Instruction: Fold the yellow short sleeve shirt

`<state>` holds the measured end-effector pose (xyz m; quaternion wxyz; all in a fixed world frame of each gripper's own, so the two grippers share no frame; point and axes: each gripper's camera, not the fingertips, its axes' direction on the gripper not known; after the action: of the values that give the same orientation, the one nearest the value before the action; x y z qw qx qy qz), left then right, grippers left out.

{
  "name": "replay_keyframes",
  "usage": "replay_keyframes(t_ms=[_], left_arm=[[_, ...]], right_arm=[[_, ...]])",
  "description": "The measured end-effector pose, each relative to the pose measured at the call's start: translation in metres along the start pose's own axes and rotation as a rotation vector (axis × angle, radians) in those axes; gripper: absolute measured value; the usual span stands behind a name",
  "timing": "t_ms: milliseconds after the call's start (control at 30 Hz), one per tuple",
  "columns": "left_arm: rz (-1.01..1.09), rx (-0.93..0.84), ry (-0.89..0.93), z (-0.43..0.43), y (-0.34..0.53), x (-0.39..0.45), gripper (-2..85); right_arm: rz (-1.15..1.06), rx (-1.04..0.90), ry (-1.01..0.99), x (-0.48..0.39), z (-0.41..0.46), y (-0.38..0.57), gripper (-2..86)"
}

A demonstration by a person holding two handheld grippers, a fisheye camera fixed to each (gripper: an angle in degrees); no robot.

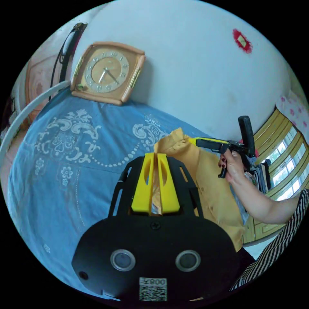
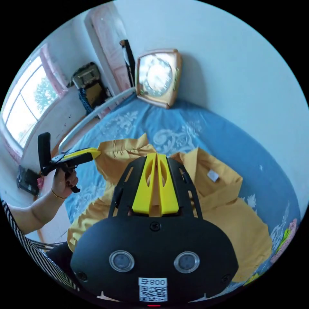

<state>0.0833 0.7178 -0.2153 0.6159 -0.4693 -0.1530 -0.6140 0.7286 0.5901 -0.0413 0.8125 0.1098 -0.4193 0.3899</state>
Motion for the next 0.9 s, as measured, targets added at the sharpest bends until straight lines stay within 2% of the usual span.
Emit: replay_keyframes(t_ms=[133,267,400,500,667,767,900], left_arm=[[-0.043,0.18,-0.063,-0.061,0.014,0.005,2.3],[-0.194,0.288,-0.228,-0.1,0.038,-0.01,2.4],[-0.394,0.192,-0.305,-0.088,0.077,-0.042,2.6],[-0.472,0.126,-0.258,-0.074,0.1,-0.046,2.9],[-0.364,0.097,-0.191,-0.053,0.089,-0.013,3.7],[-0.211,0.093,-0.124,-0.031,0.055,0.017,5.2],[0.017,-0.008,-0.099,0.028,-0.01,0.056,7.0]], right_arm=[[-0.189,0.148,-0.081,-0.058,-0.03,-0.054,1.0],[-0.321,0.076,-0.04,-0.121,-0.007,-0.109,2.3],[-0.254,-0.058,-0.07,-0.124,0.018,-0.123,4.2],[-0.154,-0.066,-0.181,-0.092,0.008,-0.1,5.1],[0.07,-0.033,-0.092,0.015,-0.039,-0.016,4.7],[0.22,-0.09,0.007,0.082,-0.059,0.016,5.1],[0.302,-0.166,0.164,0.137,-0.075,0.021,7.2]])
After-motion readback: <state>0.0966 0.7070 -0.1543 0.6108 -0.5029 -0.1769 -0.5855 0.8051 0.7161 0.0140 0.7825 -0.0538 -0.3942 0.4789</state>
